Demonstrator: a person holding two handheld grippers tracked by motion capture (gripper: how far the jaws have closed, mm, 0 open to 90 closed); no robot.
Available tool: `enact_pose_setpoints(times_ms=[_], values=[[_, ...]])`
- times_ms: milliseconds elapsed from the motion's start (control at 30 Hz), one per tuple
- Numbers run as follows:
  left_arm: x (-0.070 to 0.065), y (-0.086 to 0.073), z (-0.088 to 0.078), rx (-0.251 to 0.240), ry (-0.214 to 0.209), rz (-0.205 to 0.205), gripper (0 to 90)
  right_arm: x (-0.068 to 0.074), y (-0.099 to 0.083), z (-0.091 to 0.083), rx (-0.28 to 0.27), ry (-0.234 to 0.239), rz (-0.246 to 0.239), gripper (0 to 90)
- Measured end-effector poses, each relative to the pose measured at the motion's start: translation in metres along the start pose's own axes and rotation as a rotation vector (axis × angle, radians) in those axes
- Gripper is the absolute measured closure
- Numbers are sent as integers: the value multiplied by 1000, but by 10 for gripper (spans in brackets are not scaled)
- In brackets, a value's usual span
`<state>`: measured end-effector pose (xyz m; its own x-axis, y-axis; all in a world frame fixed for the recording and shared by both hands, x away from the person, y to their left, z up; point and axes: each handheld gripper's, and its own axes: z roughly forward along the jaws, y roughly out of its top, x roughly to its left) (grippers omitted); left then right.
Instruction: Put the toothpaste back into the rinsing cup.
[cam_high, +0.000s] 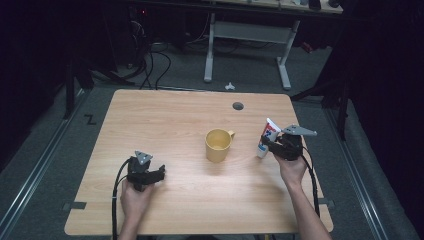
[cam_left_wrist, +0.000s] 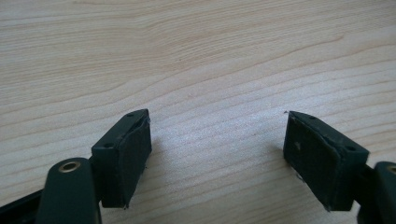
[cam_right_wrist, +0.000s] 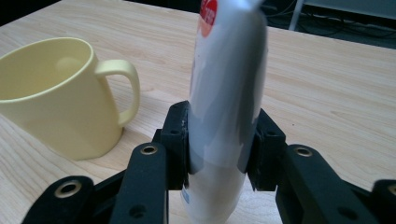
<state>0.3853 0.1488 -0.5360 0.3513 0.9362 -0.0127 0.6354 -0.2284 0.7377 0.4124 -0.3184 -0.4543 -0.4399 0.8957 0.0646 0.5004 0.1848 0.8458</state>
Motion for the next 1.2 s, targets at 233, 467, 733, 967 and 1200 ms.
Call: enact_pose_setpoints(times_ms=[233, 467, 733, 967, 1200], values=[[0, 0, 0, 0, 0, 0, 238, 5, 3, -2, -6, 16, -17, 651], [0, 0, 0, 0, 0, 0, 238, 13, 10, -5, -20, 36, -39, 651], [0, 0, 0, 0, 0, 0, 238, 23, 18, -8, -32, 72, -58, 653], [0, 0, 0, 1, -1, 0, 238, 25, 23, -10, -35, 81, -70, 654], [0, 0, 0, 0, -1, 0, 238, 27, 25, -11, -42, 109, -64, 654]])
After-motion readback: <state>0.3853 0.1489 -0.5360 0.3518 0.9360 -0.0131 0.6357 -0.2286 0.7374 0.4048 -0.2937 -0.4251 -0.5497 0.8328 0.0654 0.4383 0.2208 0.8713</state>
